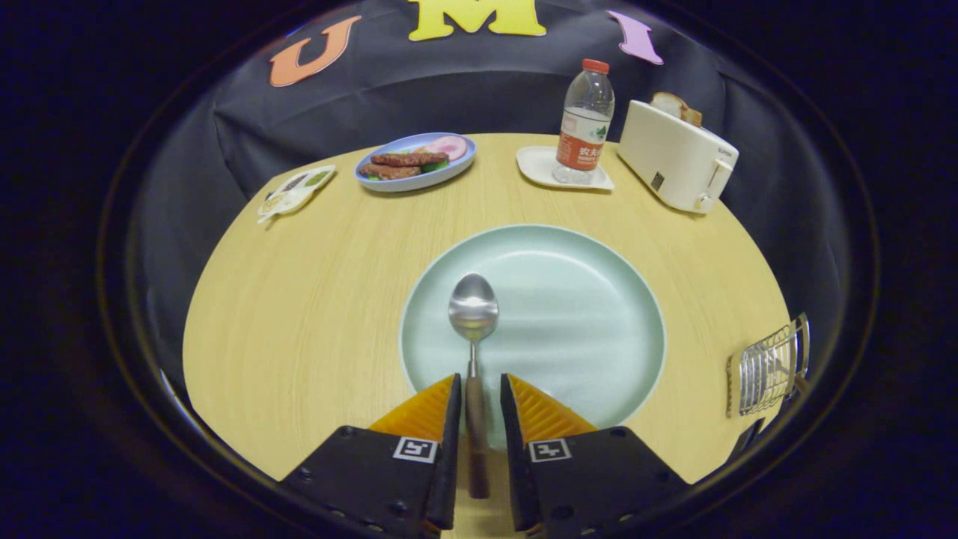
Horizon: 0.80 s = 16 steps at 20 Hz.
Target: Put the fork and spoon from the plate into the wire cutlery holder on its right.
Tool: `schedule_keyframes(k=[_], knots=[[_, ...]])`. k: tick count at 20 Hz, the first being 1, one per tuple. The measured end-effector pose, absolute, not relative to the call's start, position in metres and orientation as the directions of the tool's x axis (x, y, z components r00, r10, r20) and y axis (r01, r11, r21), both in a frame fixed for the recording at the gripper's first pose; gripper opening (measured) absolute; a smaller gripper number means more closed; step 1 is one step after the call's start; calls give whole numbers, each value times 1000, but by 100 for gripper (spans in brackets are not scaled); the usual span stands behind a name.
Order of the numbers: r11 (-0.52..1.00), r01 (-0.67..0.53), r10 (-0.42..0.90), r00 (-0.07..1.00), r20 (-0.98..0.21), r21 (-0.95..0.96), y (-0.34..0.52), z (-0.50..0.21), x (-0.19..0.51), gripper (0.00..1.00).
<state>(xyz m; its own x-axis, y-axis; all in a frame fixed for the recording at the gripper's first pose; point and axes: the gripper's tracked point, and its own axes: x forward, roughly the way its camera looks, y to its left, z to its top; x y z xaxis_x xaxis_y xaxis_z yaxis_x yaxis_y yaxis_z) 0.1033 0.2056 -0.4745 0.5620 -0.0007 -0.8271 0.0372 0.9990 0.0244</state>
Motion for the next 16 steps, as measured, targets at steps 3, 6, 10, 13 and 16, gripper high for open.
schedule_keyframes(k=[3, 6, 10, 13, 16], knots=[[998, 37, 22, 554, -832, 51, 206, -474, 100, 17], [998, -9, 50, 547, -836, 54, 204, -467, 94, 6], [997, -59, 82, 563, -822, 58, 188, -444, 88, 6], [995, -87, 93, 579, -810, 52, 168, -425, 85, 6], [991, -124, 111, 600, -792, 45, 146, -409, 80, 5]])
